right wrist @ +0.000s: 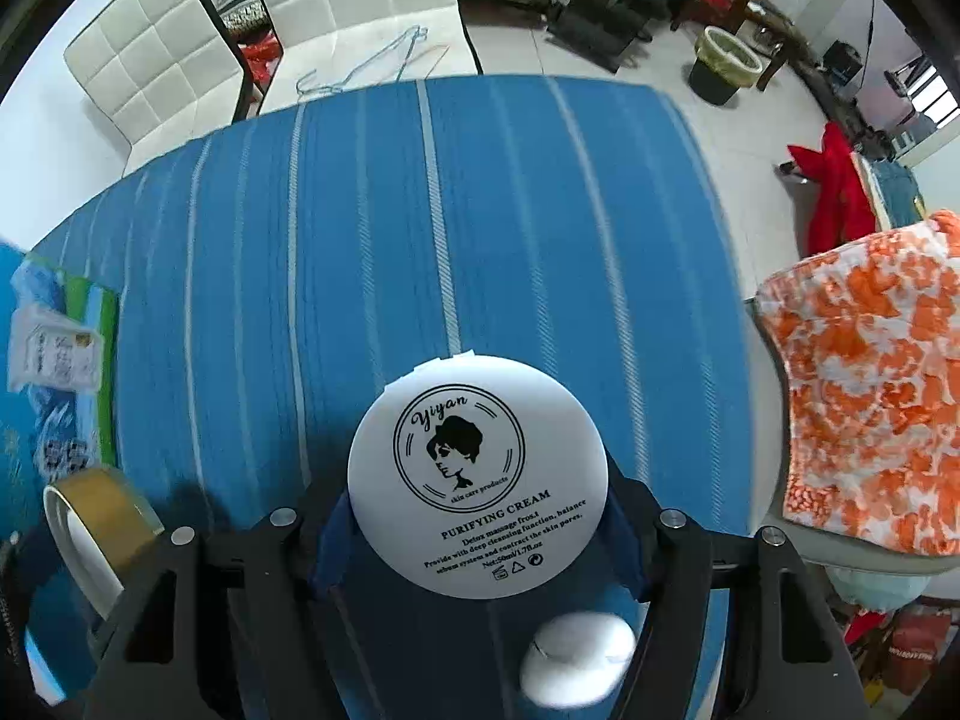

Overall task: Organize rigid objects
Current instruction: 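Grasp the silver tin lid with the left tool while the right tool grasps the white Purifying Cream jar, then carry the tin lid and cream jar over the blue carton with both tools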

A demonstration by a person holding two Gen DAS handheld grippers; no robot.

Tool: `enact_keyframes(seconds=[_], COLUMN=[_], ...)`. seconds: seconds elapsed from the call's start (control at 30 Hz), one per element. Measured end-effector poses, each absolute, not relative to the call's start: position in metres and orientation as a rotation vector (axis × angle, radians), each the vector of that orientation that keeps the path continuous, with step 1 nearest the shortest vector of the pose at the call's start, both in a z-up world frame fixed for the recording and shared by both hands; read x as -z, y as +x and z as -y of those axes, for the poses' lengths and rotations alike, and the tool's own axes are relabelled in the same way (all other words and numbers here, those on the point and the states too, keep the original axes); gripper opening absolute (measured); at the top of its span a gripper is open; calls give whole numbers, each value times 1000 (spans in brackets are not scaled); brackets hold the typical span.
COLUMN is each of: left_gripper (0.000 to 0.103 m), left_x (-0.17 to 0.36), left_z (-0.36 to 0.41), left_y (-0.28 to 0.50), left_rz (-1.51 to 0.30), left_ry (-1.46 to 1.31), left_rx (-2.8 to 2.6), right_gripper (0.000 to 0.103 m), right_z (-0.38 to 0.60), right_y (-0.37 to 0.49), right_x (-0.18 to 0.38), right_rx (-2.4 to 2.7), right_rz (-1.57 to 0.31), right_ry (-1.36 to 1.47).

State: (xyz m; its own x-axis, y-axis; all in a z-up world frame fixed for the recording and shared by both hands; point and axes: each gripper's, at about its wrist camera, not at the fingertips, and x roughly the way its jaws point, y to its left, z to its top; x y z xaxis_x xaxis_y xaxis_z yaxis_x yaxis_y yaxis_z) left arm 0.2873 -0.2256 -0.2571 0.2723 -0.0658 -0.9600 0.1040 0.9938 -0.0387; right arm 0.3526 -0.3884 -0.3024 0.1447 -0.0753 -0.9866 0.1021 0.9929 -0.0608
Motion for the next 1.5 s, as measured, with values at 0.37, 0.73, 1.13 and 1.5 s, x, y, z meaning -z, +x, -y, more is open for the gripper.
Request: enact_keyframes(seconds=[0.37, 0.73, 1.13, 1.5], left_gripper=[63, 63, 63, 63], left_x=[195, 119, 79, 129], left_z=[201, 122, 2, -122], left_y=[250, 213, 177, 203], left_rz=[-1206, -1097, -1027, -1140], left_ry=[78, 87, 69, -106], left_rx=[246, 236, 101, -3], right_gripper=[70, 70, 70, 70], right_z=[375, 291, 160, 62], right_y=[282, 211, 162, 200], right_x=[217, 118, 89, 176], right_rx=[125, 55, -85, -178], right_rz=[-1273, -1123, -1096, -1201], right_ry=[98, 138, 148, 160])
